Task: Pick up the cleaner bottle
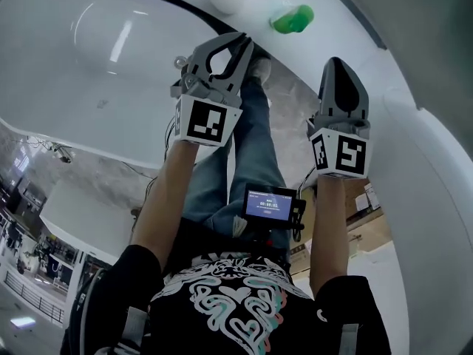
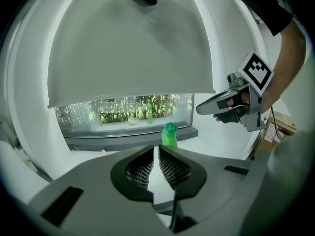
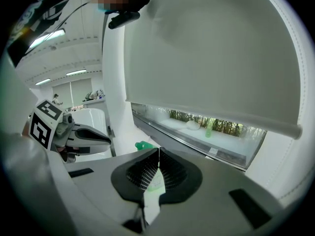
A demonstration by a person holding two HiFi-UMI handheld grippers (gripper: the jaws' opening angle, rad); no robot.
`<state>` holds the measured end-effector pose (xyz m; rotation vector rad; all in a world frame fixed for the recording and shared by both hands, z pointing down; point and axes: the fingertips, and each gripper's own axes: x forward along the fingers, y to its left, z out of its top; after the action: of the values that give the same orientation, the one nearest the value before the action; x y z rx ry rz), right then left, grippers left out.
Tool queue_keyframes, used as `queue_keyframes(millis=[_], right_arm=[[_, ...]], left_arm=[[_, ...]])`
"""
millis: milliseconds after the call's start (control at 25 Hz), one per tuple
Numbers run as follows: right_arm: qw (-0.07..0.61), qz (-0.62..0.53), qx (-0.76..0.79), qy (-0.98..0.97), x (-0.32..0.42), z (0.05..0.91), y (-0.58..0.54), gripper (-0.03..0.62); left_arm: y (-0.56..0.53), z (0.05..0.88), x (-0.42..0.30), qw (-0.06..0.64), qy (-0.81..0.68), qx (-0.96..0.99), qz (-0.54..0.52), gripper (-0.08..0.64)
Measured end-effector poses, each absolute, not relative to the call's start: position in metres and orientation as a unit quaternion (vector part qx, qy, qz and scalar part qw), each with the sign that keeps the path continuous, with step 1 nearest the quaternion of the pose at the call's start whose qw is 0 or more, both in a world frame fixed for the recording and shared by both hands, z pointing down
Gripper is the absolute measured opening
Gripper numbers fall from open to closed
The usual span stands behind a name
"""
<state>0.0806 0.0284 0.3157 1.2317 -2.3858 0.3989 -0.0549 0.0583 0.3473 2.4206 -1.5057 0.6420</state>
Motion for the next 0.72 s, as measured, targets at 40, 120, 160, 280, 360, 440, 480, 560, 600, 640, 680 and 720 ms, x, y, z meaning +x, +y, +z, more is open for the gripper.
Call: queue_keyframes(millis=[40,120,160,280,360,440,480,560,600,640,680,720], right_arm=[[0.212,0.144,0.442,-0.86,0.085,0.319,0.028,0.028],[0.212,0.14,0.437,-0.863,0.091,0.323,0.026,0.028],[0.212,0.138,0.435,-0.864,0.091,0.326,0.025,0.028],[0.21,0.138,0.433,-0.866,0.082,0.332,0.022,0.028],[0.21,0.143,0.432,-0.866,0.079,0.337,0.022,0.028],[0.211,0.153,0.431,-0.864,0.077,0.345,0.019,0.028],[0.214,0.161,0.431,-0.862,0.076,0.349,0.017,0.028],[0.221,0.174,0.43,-0.858,0.077,0.361,0.016,0.028],[0.223,0.178,0.429,-0.857,0.08,0.367,0.017,0.028],[0.223,0.182,0.428,-0.857,0.085,0.372,0.018,0.028],[0.223,0.184,0.426,-0.857,0.089,0.377,0.019,0.028],[0.222,0.186,0.425,-0.858,0.091,0.381,0.018,0.028]], left_arm=[[0.058,0.351,-0.049,0.111,-0.51,0.824,0.219,0.025],[0.057,0.358,-0.038,0.113,-0.508,0.825,0.221,0.025],[0.056,0.361,-0.036,0.115,-0.508,0.824,0.222,0.025],[0.056,0.372,-0.039,0.125,-0.512,0.82,0.225,0.026],[0.057,0.379,-0.039,0.134,-0.514,0.817,0.223,0.026],[0.054,0.387,-0.037,0.139,-0.513,0.817,0.224,0.026],[0.052,0.391,-0.036,0.141,-0.512,0.817,0.225,0.026],[0.049,0.4,-0.032,0.142,-0.51,0.817,0.227,0.026],[0.049,0.405,-0.027,0.141,-0.509,0.817,0.229,0.026],[0.049,0.41,-0.02,0.14,-0.509,0.817,0.231,0.026],[0.048,0.415,-0.015,0.139,-0.509,0.817,0.231,0.026],[0.047,0.419,-0.011,0.139,-0.51,0.817,0.23,0.026]])
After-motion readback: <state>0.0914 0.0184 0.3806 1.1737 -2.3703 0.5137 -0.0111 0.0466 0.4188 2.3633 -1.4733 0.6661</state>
